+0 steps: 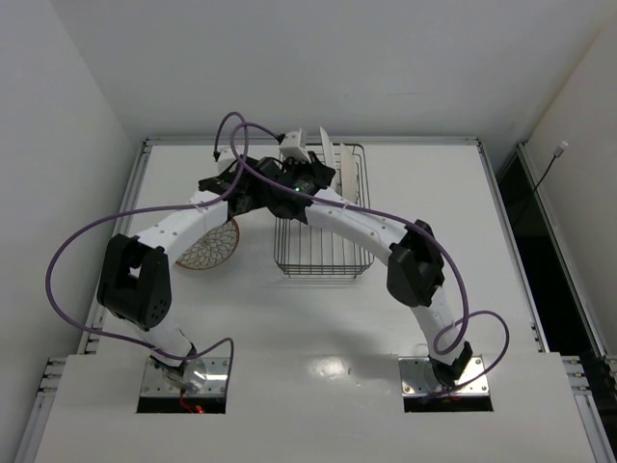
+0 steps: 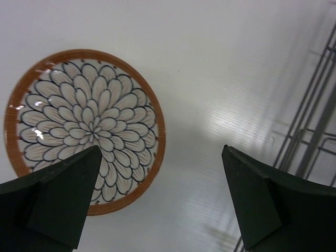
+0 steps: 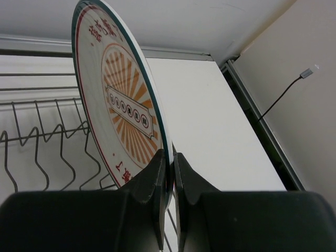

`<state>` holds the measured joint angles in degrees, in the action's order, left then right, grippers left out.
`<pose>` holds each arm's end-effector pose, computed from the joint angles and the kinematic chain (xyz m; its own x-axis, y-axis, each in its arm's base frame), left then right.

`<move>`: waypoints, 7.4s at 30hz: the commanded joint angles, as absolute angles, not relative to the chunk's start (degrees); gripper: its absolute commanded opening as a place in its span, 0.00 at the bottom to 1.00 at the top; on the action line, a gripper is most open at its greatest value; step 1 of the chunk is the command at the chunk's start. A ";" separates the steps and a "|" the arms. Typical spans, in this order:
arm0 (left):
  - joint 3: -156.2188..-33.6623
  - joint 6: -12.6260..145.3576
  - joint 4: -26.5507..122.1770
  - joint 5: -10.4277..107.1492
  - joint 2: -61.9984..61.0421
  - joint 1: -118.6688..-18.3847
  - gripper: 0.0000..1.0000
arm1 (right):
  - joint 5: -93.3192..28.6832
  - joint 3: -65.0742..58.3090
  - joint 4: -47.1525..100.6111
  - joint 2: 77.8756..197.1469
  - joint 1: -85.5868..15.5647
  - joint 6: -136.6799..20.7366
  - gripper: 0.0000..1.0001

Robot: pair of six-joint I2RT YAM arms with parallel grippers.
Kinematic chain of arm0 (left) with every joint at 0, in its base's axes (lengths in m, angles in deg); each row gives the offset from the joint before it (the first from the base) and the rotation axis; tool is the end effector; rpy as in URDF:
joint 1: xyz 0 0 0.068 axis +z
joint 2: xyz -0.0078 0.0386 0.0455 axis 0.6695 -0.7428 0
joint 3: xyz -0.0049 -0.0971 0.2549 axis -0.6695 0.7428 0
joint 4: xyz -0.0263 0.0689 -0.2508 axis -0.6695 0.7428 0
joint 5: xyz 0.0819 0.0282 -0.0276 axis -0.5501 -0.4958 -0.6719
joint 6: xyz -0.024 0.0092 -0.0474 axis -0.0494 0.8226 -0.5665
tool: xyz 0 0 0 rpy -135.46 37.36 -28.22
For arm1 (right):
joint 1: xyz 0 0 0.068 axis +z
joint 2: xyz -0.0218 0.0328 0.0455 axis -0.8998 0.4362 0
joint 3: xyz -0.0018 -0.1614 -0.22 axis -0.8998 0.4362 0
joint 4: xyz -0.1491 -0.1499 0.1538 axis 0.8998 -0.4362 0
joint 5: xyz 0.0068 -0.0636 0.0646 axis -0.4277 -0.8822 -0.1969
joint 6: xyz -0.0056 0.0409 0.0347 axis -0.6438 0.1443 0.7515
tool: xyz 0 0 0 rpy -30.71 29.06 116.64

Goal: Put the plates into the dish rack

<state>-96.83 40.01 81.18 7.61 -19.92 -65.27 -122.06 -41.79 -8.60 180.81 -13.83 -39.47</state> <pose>0.3352 -0.1232 0.2636 -0.5895 -0.3112 -0.7454 -0.4223 0.9054 -0.0440 0.3307 0.3434 0.2893 -0.2752 -0.2398 -0.9310 0.4971 0.7934 -0.3513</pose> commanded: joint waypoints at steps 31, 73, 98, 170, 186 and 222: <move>-97.57 19.06 90.35 -14.12 -11.65 -54.68 0.99 | -137.08 -38.67 15.01 179.91 -13.78 -61.70 0.00; -97.57 19.06 90.35 -13.07 -10.41 -54.68 0.99 | -143.58 -29.26 105.55 192.49 -15.71 -137.82 0.11; -97.57 19.06 90.35 -13.07 -10.41 -54.68 0.99 | -144.11 -27.24 110.21 192.84 -14.66 -141.08 0.15; -95.98 27.49 83.67 -7.54 -10.85 -54.68 0.99 | -126.01 -30.98 124.90 155.21 -21.42 -158.83 1.00; -95.98 28.02 83.14 -5.35 -11.38 -54.68 0.99 | -105.62 -39.63 109.05 165.68 -26.86 -129.84 1.00; -97.56 34.00 81.20 2.14 -19.90 -54.68 0.99 | -31.34 -5.20 -22.15 116.91 -44.36 -33.76 1.00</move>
